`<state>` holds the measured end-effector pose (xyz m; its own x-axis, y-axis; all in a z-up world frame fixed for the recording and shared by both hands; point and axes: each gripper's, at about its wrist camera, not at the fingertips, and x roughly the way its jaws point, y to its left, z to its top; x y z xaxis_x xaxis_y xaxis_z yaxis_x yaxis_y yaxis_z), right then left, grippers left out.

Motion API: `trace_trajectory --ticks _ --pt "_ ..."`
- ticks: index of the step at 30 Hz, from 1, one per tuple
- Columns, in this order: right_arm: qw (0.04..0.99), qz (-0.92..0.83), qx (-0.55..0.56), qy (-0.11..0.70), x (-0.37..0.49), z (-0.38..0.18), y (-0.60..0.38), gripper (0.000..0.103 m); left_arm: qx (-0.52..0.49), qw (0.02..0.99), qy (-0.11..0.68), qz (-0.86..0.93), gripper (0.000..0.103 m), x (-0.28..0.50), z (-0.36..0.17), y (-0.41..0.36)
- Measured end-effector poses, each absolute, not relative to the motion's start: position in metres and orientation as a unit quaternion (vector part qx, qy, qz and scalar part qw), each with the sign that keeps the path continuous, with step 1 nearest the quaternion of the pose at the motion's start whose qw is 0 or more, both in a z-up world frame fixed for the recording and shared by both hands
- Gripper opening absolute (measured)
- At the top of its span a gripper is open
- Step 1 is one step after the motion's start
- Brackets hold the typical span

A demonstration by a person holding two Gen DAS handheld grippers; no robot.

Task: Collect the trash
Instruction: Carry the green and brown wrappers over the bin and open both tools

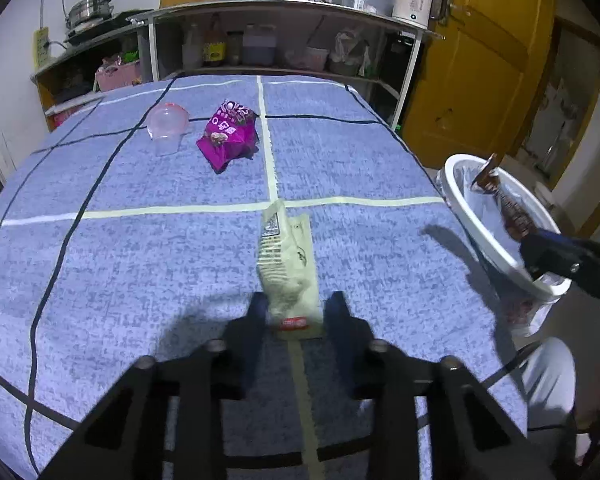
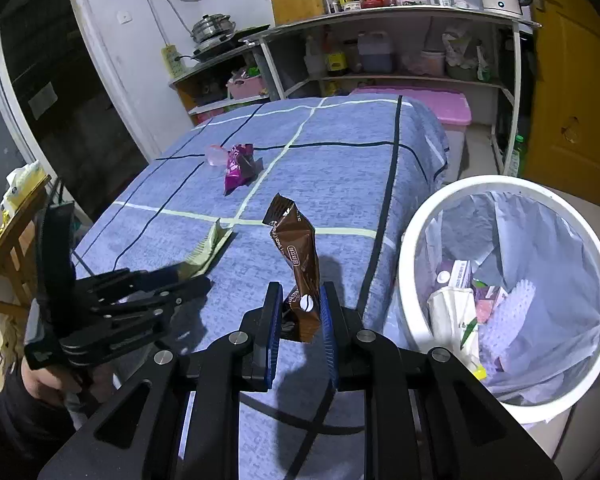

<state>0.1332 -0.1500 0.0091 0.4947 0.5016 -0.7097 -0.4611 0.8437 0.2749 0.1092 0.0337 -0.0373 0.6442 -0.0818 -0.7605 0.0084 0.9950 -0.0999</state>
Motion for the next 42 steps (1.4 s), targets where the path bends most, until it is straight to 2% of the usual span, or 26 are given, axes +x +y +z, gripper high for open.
trace_trajectory --ticks 7,24,42 --pt "0.867 0.277 0.031 0.413 0.131 0.012 -0.161 0.020 -0.044 0.908 0.415 -0.031 0.022 0.109 -0.029 0.022" --pt "0.883 0.236 0.054 0.402 0.132 0.018 -0.220 0.020 -0.032 0.919 0.376 -0.111 0.022 0.122 0.011 -0.055" --pt "0.885 0.174 0.092 0.423 0.142 -0.003 -0.288 0.020 -0.017 0.903 0.393 -0.171 0.022 0.157 0.005 -0.126"
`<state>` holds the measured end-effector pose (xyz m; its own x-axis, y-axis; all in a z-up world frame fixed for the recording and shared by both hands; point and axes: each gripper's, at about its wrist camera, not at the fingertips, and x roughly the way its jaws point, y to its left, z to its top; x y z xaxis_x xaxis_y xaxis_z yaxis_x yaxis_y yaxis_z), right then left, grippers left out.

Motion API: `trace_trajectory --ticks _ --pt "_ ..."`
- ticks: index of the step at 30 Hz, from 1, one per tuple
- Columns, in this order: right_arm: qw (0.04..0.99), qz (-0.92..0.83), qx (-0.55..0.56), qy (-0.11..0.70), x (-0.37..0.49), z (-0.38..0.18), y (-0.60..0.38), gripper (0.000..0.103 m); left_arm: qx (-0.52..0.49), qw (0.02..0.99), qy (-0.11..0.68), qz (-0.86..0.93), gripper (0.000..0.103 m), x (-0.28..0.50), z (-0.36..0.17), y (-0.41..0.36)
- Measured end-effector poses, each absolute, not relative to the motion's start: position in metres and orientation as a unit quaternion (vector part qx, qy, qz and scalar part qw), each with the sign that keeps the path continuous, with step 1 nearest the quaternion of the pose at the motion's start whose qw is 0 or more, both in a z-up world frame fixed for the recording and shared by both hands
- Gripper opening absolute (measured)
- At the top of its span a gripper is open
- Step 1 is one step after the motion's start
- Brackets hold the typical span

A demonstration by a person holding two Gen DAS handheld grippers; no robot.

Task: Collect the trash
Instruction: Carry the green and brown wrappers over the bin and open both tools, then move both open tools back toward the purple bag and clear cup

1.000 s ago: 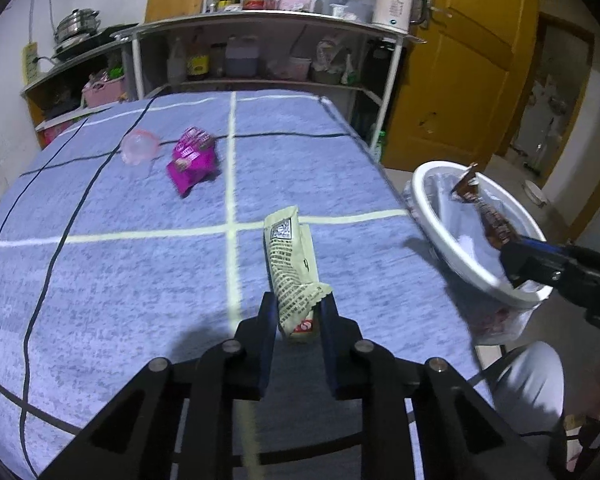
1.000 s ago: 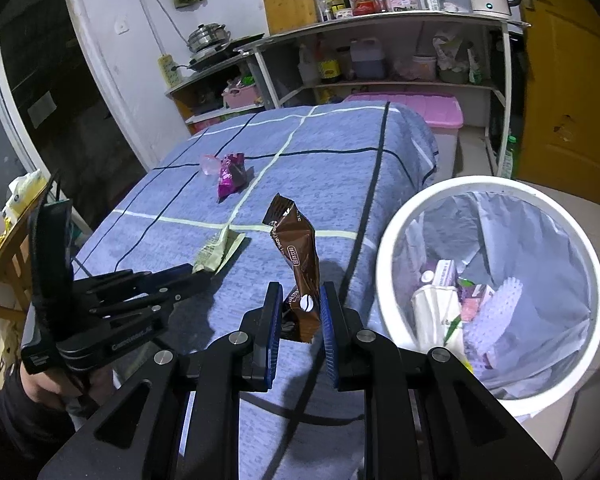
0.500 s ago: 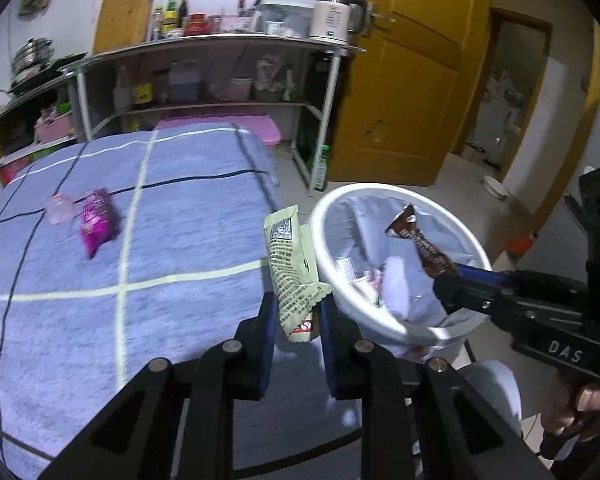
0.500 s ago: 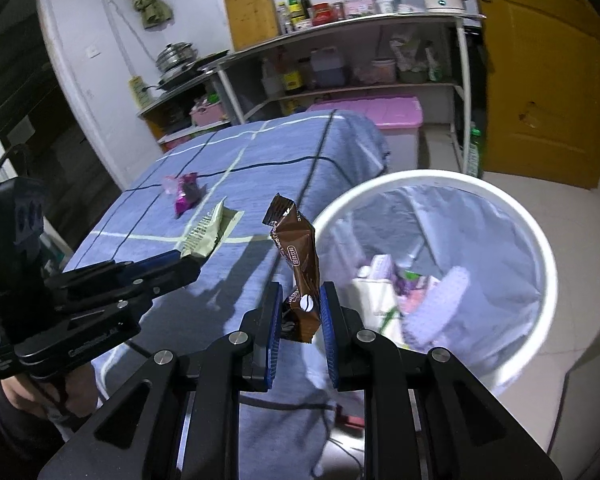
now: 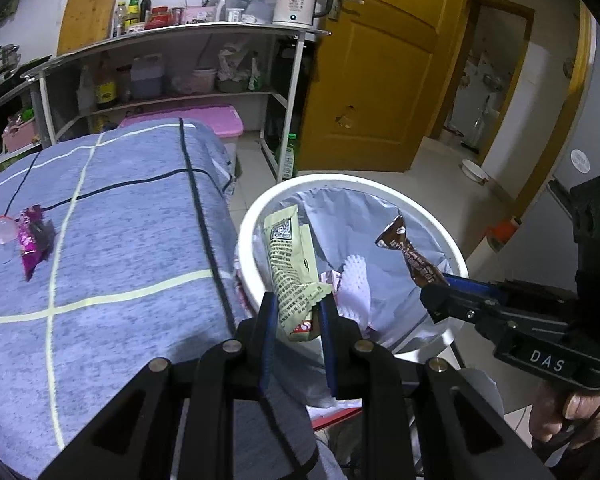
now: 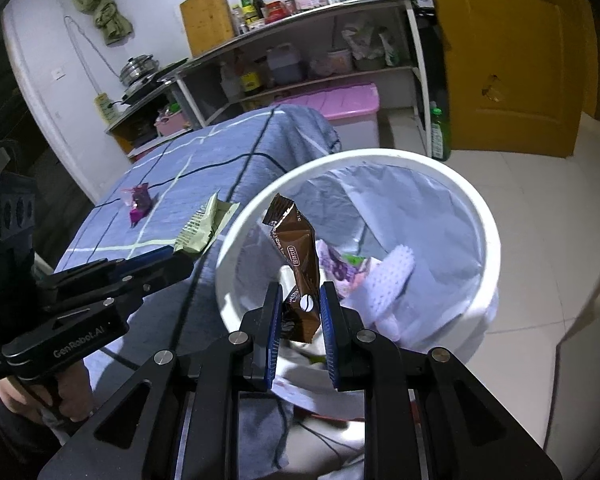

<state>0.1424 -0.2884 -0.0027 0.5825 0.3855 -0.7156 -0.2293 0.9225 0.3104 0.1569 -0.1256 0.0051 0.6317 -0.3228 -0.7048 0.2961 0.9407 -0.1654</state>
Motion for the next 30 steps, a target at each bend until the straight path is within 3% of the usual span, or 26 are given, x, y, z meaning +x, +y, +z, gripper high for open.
trace_trajectory --ticks 16,30 --pt "0.878 0.152 0.108 0.440 0.153 -0.019 -0.305 0.021 -0.025 0.895 0.403 -0.189 0.024 0.165 -0.003 -0.135" --pt "0.890 0.167 0.086 0.414 0.134 0.006 -0.286 0.033 -0.040 0.908 0.379 -0.176 0.024 0.139 0.014 -0.108"
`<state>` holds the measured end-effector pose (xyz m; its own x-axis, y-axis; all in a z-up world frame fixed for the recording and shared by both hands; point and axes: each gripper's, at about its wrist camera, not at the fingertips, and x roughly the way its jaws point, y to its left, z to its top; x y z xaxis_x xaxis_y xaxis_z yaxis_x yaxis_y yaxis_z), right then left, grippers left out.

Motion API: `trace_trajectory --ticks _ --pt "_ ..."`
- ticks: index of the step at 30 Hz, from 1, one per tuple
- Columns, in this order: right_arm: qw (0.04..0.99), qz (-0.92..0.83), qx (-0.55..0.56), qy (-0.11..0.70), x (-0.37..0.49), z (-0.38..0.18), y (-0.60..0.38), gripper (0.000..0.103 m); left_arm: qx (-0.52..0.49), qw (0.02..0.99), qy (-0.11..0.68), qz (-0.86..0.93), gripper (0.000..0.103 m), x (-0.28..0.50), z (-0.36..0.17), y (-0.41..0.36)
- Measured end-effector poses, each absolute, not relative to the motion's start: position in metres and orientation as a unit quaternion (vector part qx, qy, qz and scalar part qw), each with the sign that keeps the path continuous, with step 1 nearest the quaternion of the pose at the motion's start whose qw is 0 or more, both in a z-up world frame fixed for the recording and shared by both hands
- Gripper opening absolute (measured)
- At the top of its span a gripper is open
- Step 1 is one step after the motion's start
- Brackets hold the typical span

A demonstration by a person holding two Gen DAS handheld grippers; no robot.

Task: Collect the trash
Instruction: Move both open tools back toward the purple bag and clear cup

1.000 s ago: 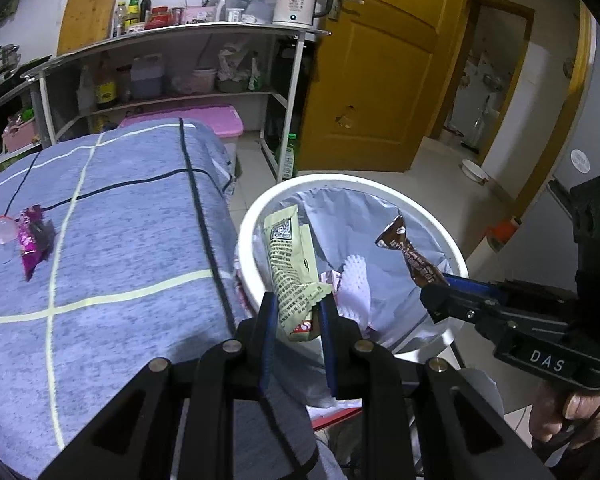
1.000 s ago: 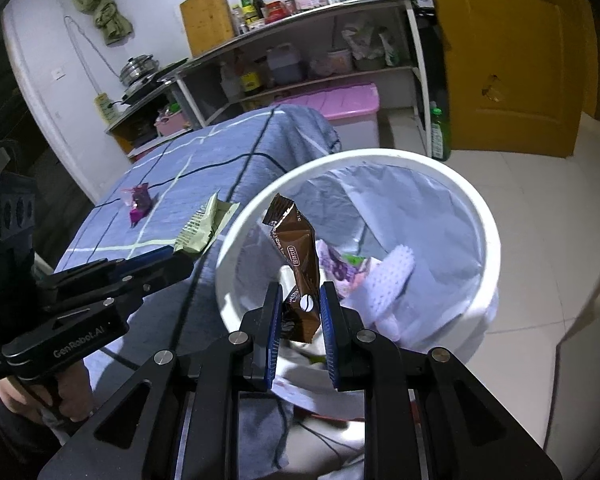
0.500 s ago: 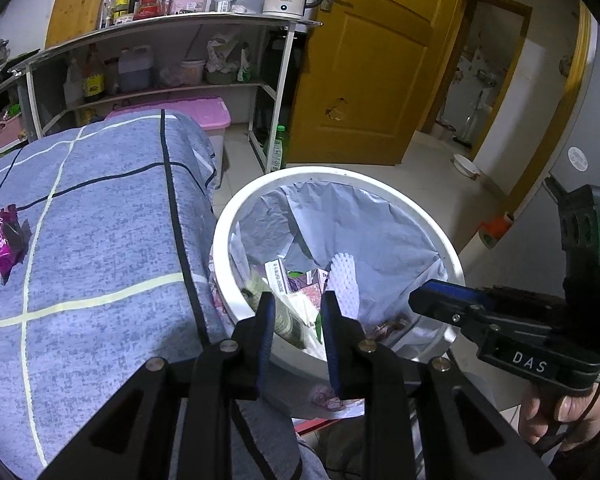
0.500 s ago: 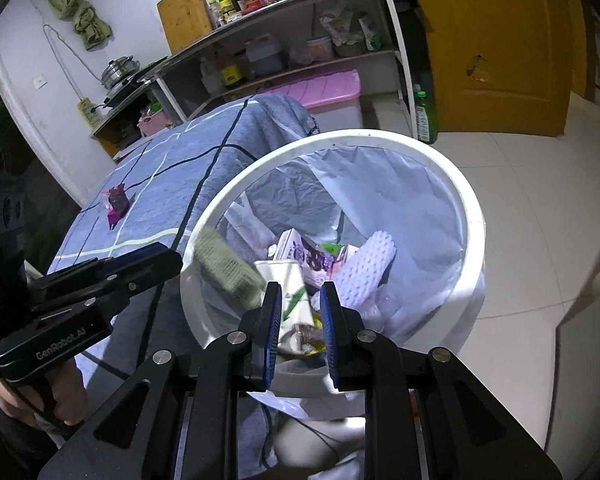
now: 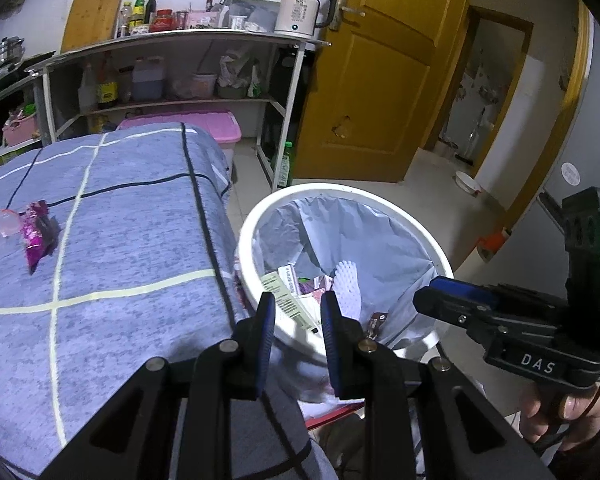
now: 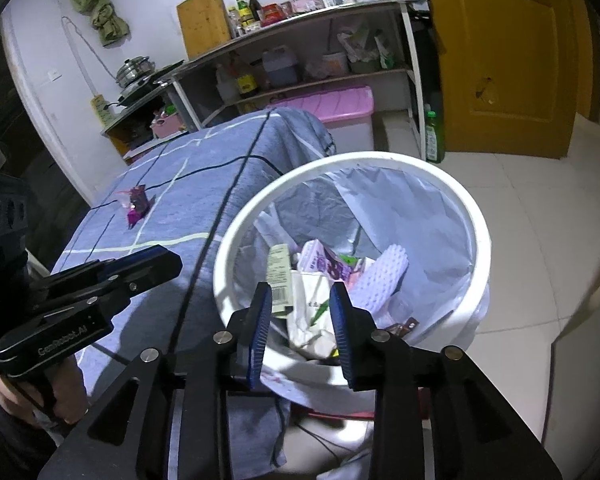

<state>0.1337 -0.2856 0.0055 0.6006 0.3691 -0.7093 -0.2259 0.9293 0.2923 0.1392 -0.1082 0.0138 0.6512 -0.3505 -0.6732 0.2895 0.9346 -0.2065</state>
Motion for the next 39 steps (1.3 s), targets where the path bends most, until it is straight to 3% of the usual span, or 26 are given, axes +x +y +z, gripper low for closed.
trace_trajectory --ticks 33,35,37,39 --pt "0.881 0.267 0.030 0.389 0.111 0.034 -0.182 0.040 -0.082 0.928 0.357 -0.075 0.026 0.090 0.017 0.000" --pt "0.879 0.271 0.028 0.391 0.114 0.034 -0.177 0.040 -0.085 0.928 0.357 -0.067 0.027 0.091 0.016 0.008" --pt "0.877 0.276 0.026 0.392 0.117 0.034 -0.171 0.040 -0.090 0.928 0.356 -0.058 0.043 0.092 0.015 0.018" --pt "0.875 0.282 0.024 0.393 0.122 0.034 -0.164 0.040 -0.095 0.930 0.351 -0.050 0.046 0.092 0.015 0.027"
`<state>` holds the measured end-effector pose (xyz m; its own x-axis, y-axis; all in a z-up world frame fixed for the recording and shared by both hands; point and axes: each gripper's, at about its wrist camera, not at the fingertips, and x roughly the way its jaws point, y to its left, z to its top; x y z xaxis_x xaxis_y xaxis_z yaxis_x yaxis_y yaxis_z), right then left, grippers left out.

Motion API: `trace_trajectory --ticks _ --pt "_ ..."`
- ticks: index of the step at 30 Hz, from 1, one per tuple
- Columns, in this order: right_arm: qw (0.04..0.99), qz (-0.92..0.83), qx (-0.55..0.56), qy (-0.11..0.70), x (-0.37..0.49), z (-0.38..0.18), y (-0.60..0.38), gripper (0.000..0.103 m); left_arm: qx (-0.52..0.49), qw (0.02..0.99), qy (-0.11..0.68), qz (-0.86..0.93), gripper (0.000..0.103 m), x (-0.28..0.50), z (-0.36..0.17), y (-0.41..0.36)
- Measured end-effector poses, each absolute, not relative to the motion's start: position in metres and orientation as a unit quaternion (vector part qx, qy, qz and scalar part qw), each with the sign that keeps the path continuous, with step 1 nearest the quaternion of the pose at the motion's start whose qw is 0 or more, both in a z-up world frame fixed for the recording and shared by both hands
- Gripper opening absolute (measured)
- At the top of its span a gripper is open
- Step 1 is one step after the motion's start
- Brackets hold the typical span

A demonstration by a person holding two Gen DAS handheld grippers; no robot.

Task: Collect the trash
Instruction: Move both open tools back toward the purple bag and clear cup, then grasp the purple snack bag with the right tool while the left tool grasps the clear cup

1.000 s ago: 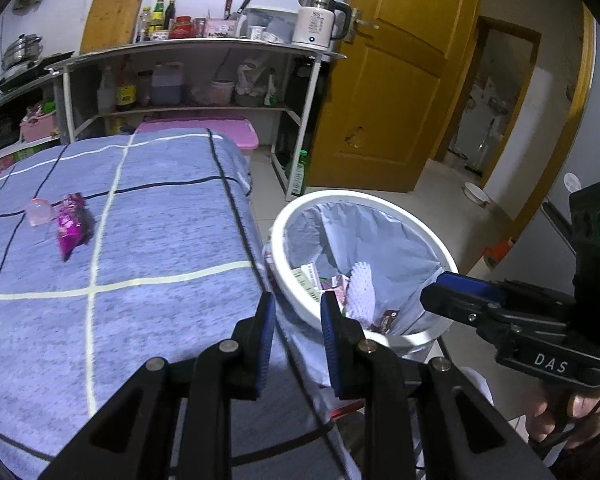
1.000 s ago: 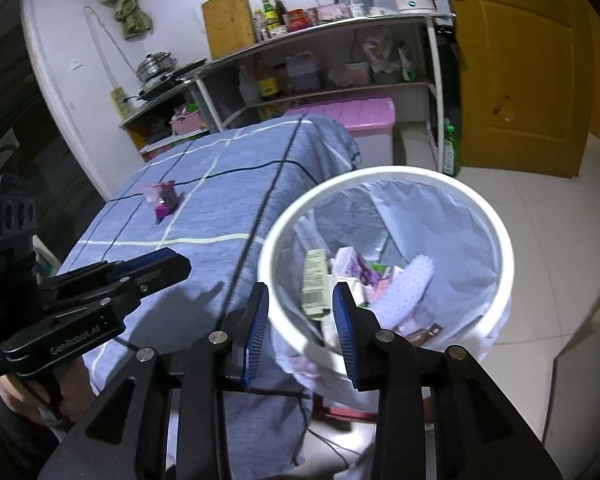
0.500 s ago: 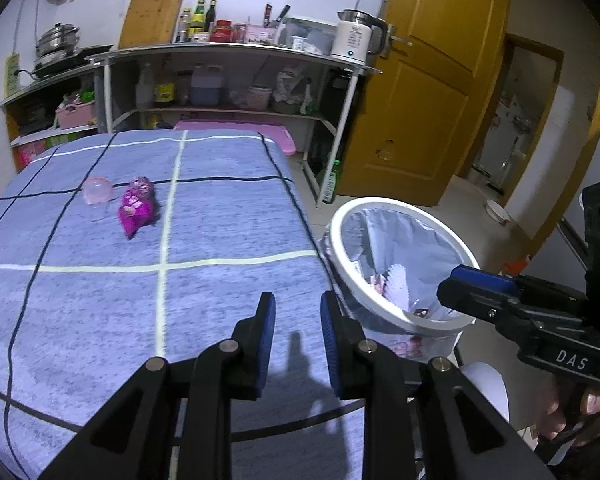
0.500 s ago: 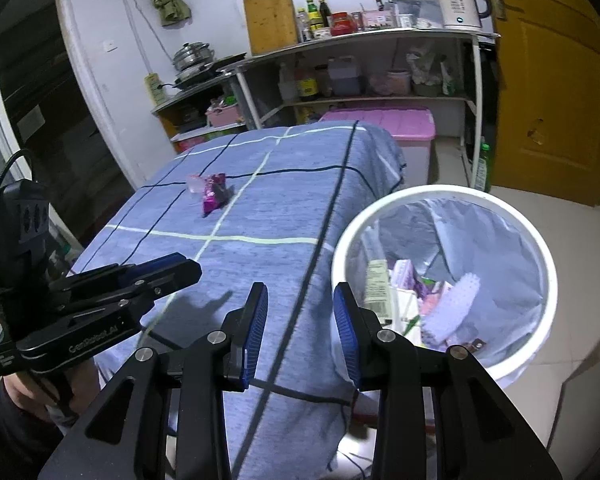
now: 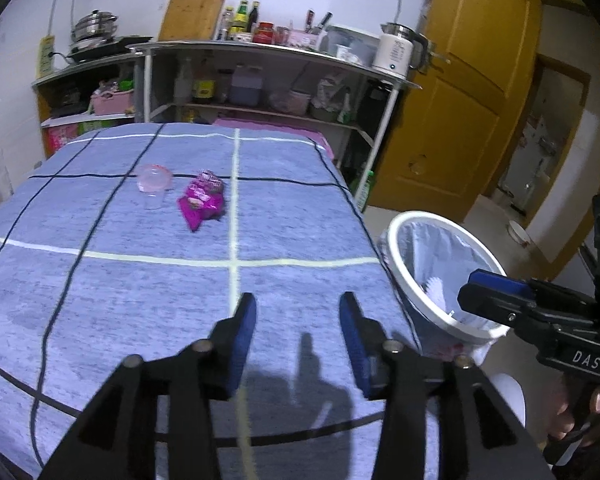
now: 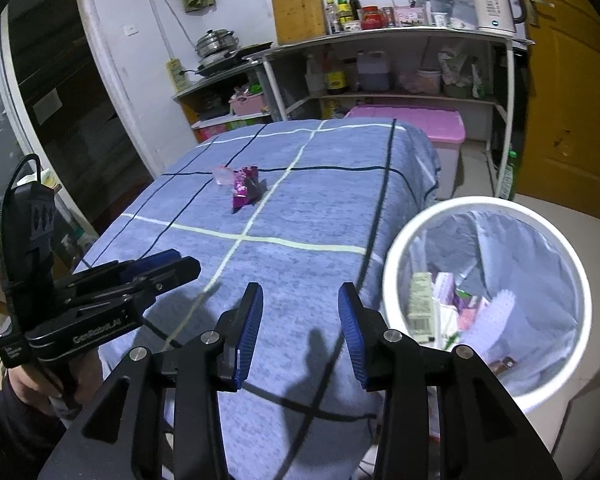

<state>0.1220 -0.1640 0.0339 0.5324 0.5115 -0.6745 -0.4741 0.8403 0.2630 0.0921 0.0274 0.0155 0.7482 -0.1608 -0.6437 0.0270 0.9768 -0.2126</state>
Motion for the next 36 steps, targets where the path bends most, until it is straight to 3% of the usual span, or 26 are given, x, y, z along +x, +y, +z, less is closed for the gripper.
trace_trajectory --ticks 9,15,36 --pt "0.863 0.313 0.002 0.396 0.149 0.038 -0.121 0.041 -0.096 0.934 0.343 -0.011 0.046 0.105 0.019 0.072" --pt "0.852 0.339 -0.016 0.400 0.173 0.039 -0.088 0.047 -0.099 0.935 0.340 0.012 0.047 0.126 0.021 0.108" --pt "0.815 0.369 -0.034 0.446 0.270 0.000 -0.001 0.048 -0.125 0.906 0.405 0.020 0.050 0.234 -0.026 0.171"
